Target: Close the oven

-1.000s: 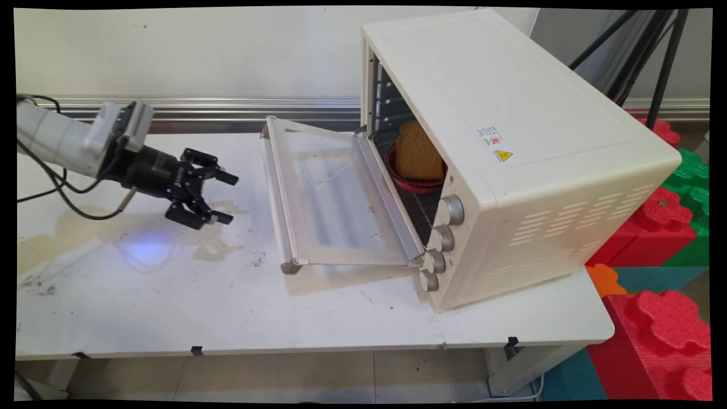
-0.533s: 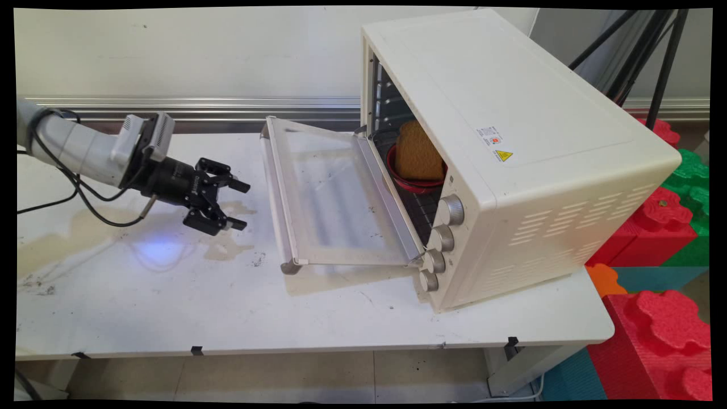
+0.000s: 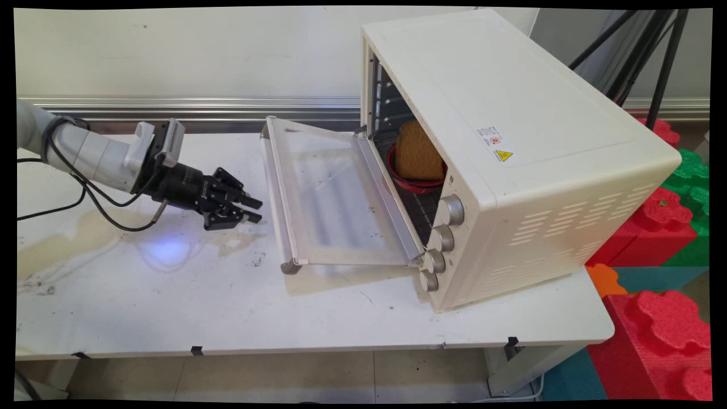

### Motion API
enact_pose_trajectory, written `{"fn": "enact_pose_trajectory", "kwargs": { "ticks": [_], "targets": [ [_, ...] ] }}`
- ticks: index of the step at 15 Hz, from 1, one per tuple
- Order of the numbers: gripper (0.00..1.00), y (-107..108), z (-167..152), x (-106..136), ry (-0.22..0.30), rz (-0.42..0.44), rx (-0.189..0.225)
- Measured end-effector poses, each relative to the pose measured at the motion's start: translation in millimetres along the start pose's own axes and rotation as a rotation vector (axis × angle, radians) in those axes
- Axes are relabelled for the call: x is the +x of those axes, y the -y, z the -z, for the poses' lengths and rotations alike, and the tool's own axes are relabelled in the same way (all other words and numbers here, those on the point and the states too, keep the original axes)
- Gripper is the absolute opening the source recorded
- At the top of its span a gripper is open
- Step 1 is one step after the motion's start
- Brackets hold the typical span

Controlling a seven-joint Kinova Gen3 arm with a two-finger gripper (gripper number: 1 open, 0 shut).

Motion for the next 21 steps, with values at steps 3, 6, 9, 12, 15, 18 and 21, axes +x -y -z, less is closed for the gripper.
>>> {"fn": "enact_pose_trajectory", "kwargs": {
  "ticks": [3,6,9,12,15,18,21],
  "targets": [
    [0.00,-1,-5,0,-0.005,0.008,0.001],
    [0.00,-1,-10,3,-0.017,0.018,0.004],
    [0.00,0,-15,8,-0.037,0.023,0.011],
    [0.00,0,-18,14,-0.060,0.024,0.018],
    [0.00,1,-19,22,-0.086,0.023,0.027],
    [0.00,4,-20,35,-0.117,0.023,0.036],
    [0.00,7,-20,50,-0.149,0.024,0.045]
  ]
}}
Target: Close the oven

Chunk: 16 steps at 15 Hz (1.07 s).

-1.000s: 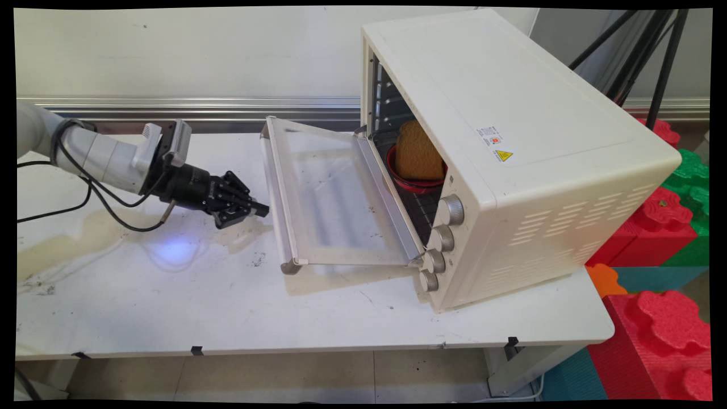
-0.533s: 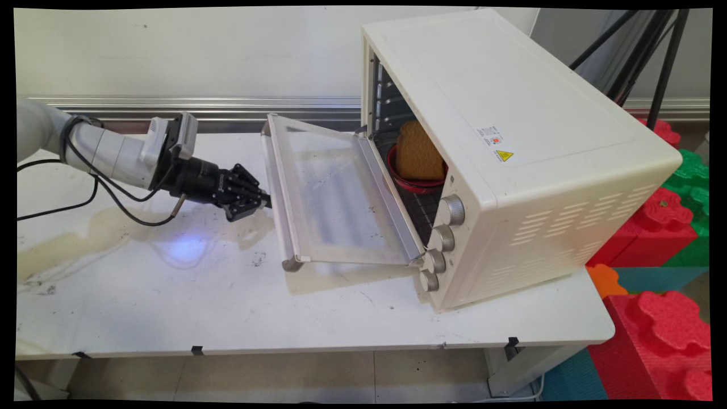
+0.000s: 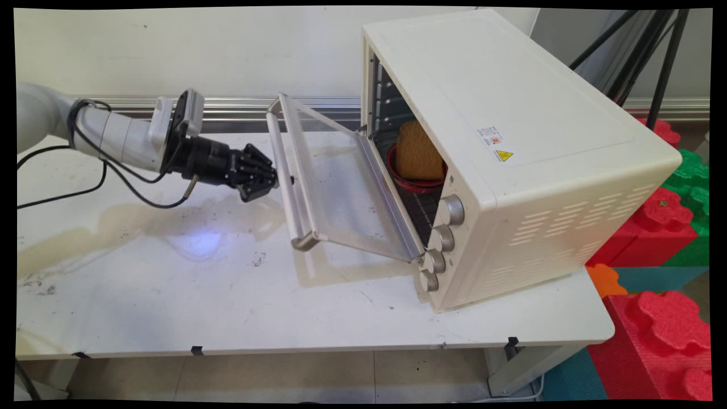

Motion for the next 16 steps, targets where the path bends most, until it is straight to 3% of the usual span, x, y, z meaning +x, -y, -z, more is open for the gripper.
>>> {"fn": "enact_pose_trajectory", "kwargs": {
  "ticks": [16],
  "targets": [
    [0.00,12,-38,70,-0.101,0.024,0.018]
  ]
}}
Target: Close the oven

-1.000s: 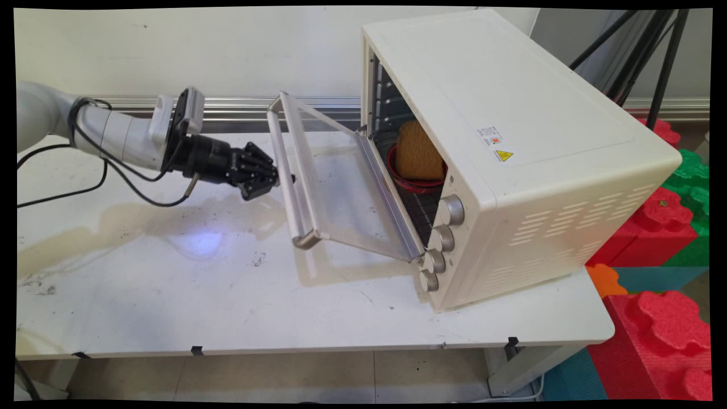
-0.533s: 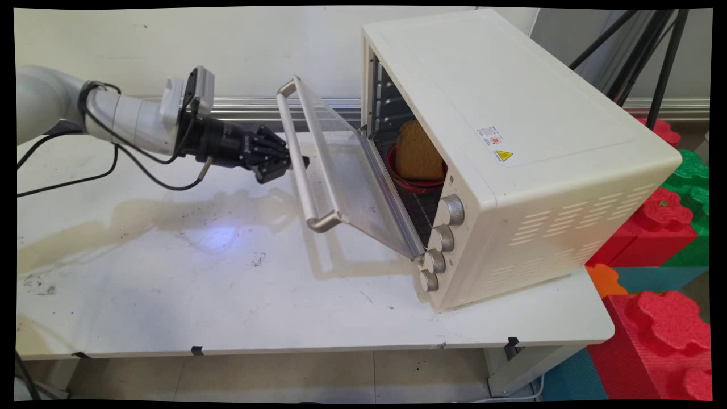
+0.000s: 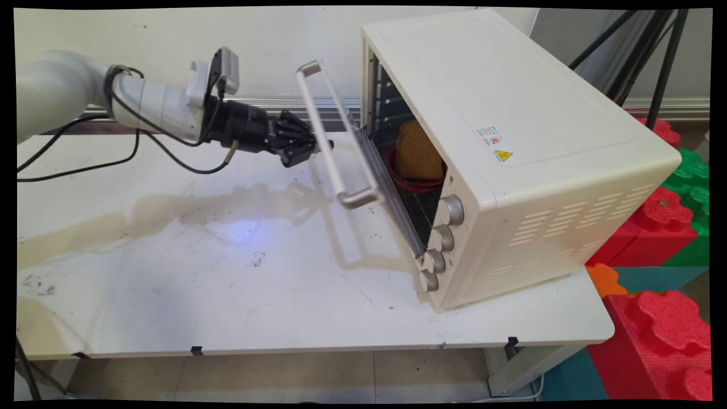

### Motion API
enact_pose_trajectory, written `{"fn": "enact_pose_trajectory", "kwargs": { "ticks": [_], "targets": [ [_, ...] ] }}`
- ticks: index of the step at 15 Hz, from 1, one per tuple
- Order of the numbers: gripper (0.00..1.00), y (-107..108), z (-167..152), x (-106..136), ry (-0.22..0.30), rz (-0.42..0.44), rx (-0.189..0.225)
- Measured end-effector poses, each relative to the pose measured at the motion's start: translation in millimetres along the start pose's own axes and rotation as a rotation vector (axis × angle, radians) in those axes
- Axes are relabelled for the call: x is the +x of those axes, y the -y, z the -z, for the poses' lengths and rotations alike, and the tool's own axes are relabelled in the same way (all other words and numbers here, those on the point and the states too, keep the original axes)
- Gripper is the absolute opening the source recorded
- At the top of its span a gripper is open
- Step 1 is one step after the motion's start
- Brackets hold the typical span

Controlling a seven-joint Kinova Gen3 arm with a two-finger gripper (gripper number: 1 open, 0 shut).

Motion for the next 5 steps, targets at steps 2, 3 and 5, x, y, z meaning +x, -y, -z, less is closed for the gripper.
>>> {"fn": "enact_pose_trajectory", "kwargs": {
  "ticks": [2,3,5],
  "targets": [
    [0.00,0.7,-5.3,5.0,-0.006,0.001,0.001],
    [0.00,1.1,-7.8,7.6,-0.008,0.001,0.002],
    [0.00,2.1,-12.0,12.1,-0.010,-0.005,0.004]
  ]
}}
